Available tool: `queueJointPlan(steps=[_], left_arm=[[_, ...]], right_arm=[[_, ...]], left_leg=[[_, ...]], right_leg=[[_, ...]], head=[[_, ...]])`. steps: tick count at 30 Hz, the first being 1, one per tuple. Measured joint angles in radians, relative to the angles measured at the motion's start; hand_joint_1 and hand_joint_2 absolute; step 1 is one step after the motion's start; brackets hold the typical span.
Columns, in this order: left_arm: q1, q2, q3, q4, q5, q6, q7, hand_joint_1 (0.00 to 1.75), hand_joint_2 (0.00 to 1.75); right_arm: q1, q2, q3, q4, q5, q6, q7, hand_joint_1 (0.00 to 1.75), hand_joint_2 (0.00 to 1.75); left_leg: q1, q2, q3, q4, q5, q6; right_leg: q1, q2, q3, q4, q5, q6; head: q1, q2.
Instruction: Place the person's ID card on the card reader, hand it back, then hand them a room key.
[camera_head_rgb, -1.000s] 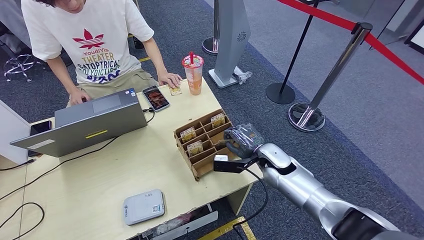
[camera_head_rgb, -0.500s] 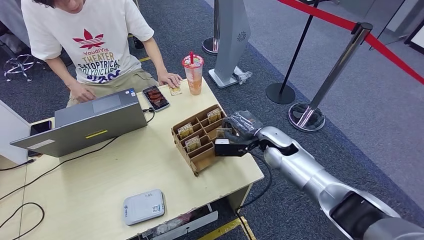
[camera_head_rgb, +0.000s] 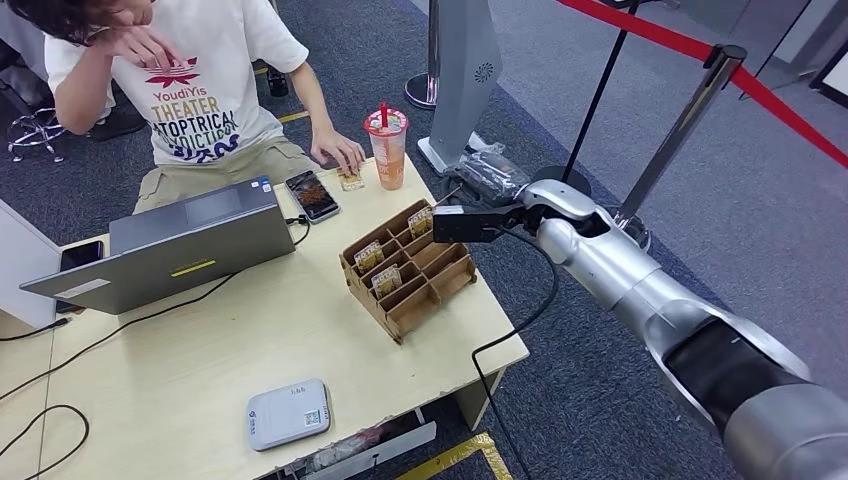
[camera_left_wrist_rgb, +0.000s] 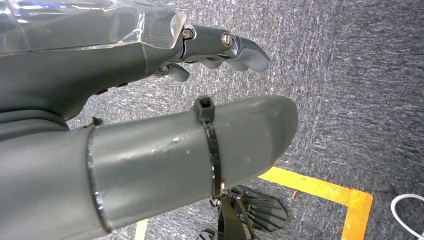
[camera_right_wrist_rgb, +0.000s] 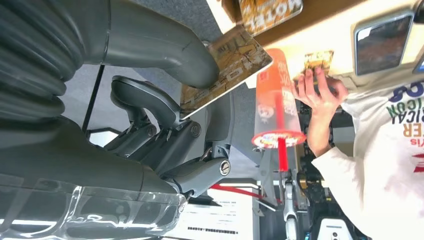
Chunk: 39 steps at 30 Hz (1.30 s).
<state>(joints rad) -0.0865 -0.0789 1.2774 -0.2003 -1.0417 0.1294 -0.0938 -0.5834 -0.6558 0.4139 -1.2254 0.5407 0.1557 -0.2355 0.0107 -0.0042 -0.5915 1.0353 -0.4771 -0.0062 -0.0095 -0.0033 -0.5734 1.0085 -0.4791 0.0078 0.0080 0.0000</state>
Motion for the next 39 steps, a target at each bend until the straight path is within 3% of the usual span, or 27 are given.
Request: queueJointPlan(steps=[7,11,18,32,36,39], left_arm=[[-0.005,-0.002,0.0,0.0,-0.008,-0.004,-0.004,0.0,0.0],[-0.012,-0.003,-0.003,0.0,-0.013,-0.005,-0.005,0.0,0.0],[-0.031,-0.006,-0.009,0.0,-0.028,-0.01,-0.004,0.0,0.0],[-0.05,-0.008,-0.038,0.0,-0.054,-0.006,0.029,0.0,0.0],[-0.053,-0.008,-0.04,0.0,-0.055,-0.003,0.035,0.0,0.0],[-0.053,-0.008,-0.04,0.0,-0.055,-0.002,0.037,0.0,0.0]], right_arm=[[-0.021,-0.009,0.024,-0.025,-0.018,-0.024,0.001,1.67,1.75],[-0.074,0.021,0.043,-0.021,-0.002,-0.026,0.001,1.71,1.75],[-0.2,0.154,0.091,0.046,0.032,-0.033,-0.007,1.73,1.75],[-0.359,0.45,0.152,0.31,0.031,-0.056,-0.018,1.75,1.75],[-0.381,0.51,0.163,0.377,0.032,-0.06,-0.017,1.75,1.75],[-0.386,0.524,0.166,0.396,0.031,-0.062,-0.02,1.75,1.75]], left_leg=[[0.0,0.0,0.0,0.0,0.0,0.0],[0.0,0.001,0.0,0.0,0.0,0.0],[0.001,0.001,0.001,0.0,0.002,-0.001],[0.001,0.001,0.0,0.0,0.002,-0.002],[0.001,0.001,0.001,0.0,0.002,-0.002],[0.001,0.0,0.001,0.0,0.002,-0.002]], right_leg=[[0.0,0.0,0.0,0.0,0.0,0.0],[0.0,0.001,0.0,0.001,0.0,0.0],[0.001,0.001,0.0,0.002,0.0,-0.001],[0.001,0.001,0.0,0.002,0.0,-0.001],[0.0,0.001,0.0,0.002,0.0,-0.001],[0.0,0.001,0.0,0.002,0.0,-0.001]], head=[[0.0,0.0],[0.0,0.0],[0.0,0.0],[0.0,0.0],[0.0,0.0],[0.0,0.0]])
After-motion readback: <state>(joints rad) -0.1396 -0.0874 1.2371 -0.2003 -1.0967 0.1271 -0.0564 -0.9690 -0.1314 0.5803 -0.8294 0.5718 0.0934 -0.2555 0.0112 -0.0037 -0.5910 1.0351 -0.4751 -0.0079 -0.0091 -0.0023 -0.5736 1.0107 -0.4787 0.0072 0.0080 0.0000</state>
